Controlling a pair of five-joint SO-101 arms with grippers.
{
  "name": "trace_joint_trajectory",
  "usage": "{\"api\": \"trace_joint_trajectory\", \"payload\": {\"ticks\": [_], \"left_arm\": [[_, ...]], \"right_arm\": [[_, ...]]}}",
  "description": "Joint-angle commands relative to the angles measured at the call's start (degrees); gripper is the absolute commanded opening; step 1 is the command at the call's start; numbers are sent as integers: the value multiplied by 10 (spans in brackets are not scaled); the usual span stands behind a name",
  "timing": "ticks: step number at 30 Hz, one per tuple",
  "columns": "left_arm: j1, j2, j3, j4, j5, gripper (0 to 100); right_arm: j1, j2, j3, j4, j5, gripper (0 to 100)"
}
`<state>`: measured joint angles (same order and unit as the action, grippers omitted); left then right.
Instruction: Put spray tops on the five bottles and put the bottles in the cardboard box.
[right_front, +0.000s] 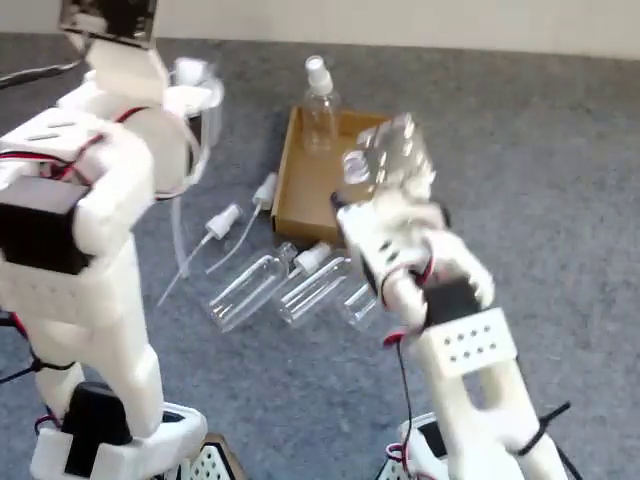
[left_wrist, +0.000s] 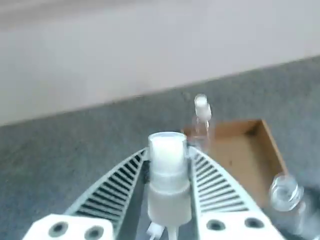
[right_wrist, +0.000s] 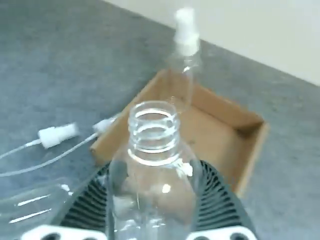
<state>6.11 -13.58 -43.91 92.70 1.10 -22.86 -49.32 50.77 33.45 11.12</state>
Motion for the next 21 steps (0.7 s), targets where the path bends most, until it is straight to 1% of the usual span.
{"api": "trace_joint_trajectory", "payload": {"ticks": [1,5,7,10,13,18,21], "left_arm": [[72,10,0,-104,46,56],[119,29,0,-178,50,56],[139,35,0,-209,50,56],[172,42,0,-235,50,56],[196,53,0,-263,50,56],[229,66,0,-273,51,56],[250,68,0,-273,50,56]], "right_arm": [[-11,-66,98,-98,-5,5],[-13,-137,142,-99,-5,5],[-26,-175,156,-99,-6,5],[-35,-234,189,-102,-11,5],[-44,-298,220,-103,-40,5],[-43,-385,246,-103,-46,5],[-43,-401,260,-102,-46,5]]}}
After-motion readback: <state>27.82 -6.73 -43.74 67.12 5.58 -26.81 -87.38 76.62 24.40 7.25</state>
